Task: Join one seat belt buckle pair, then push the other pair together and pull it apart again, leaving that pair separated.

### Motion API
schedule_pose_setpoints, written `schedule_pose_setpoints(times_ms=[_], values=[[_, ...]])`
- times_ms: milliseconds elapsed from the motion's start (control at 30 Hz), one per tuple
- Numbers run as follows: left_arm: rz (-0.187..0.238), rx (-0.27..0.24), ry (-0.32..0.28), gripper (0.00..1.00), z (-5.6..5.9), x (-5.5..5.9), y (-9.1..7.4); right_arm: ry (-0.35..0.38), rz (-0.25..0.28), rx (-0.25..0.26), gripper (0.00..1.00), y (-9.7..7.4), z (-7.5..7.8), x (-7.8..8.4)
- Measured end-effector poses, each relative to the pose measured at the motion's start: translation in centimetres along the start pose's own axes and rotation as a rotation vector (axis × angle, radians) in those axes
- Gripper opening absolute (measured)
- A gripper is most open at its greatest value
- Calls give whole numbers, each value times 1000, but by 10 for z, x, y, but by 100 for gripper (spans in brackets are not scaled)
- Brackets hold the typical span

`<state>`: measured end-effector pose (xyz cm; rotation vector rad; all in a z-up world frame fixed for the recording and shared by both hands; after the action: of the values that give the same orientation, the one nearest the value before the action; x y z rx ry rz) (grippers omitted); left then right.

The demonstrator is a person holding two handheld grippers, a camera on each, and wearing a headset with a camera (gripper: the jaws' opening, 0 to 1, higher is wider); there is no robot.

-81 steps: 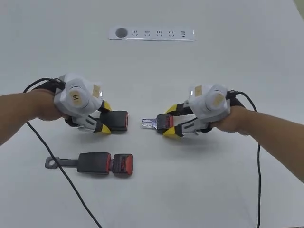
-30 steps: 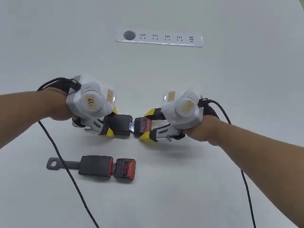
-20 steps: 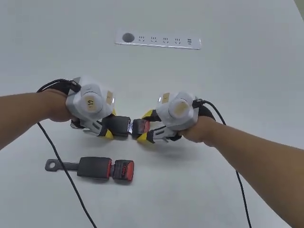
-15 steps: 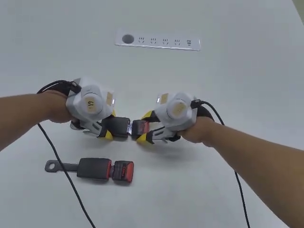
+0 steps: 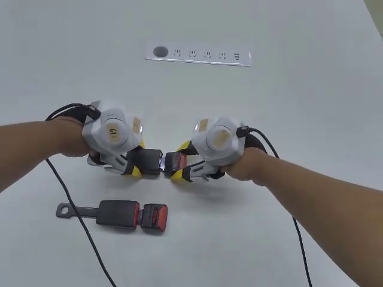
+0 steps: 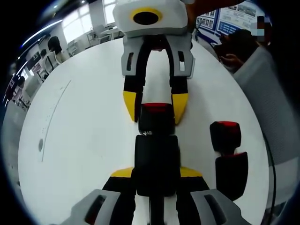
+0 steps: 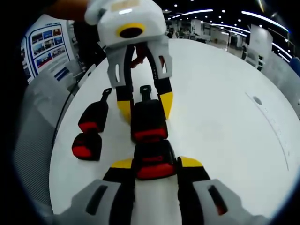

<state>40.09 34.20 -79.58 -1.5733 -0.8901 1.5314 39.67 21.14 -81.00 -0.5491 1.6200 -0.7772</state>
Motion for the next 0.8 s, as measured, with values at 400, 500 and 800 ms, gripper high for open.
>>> schedule_pose_setpoints(times_ms=[400, 500, 800], values=[[17, -6, -24, 34, 0, 2, 0, 4, 2, 5, 34, 1, 0, 0], [28, -11, -32, 34, 1, 3, 0, 5, 3, 6, 35, 1, 0, 0], [68, -33, -66, 34, 3, 7, -2, 13, -1, 14, 35, -9, 0, 10]])
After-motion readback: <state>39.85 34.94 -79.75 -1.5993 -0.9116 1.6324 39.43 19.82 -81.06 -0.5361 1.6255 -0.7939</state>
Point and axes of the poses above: the centre of the closed fingertips' face, and the gripper's own axes: y roughly forward along the fingers, z roughly to its right, x roughly out of its underside, the point moved 7 cm from there along -y, roughly backward along the fingers
